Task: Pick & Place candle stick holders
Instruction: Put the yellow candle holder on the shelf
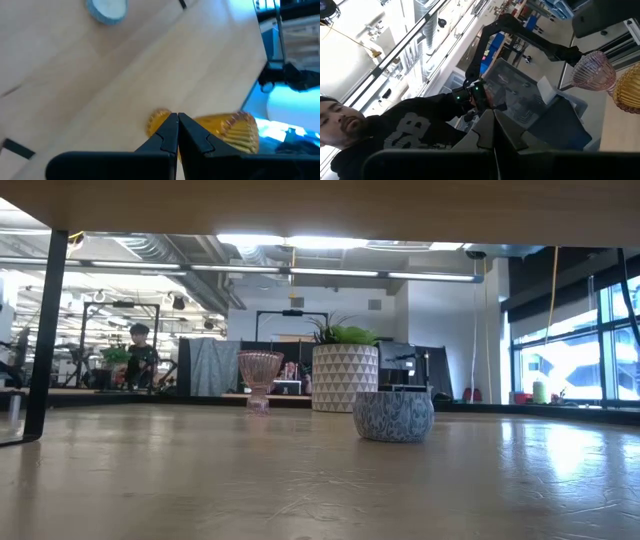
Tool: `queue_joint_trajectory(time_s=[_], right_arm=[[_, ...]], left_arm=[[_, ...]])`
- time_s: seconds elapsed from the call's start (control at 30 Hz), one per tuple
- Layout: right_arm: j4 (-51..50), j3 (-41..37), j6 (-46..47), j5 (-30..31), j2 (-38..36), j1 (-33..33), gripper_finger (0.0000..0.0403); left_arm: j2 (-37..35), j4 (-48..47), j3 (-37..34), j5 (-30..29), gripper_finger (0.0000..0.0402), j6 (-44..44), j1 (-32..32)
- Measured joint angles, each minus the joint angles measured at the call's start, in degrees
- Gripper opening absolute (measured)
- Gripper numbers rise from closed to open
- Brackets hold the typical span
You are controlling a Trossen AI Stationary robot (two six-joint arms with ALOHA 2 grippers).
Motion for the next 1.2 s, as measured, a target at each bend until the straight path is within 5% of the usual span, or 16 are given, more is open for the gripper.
queue_joint_trajectory(time_s=[1.2], right_arm=[[-1.23,0.00,-0.72,-0.61,0.00,0.00,0.0003]], left_arm=[[3.96,5.93,0.04,9.23,0.0002,0.85,-0.12]])
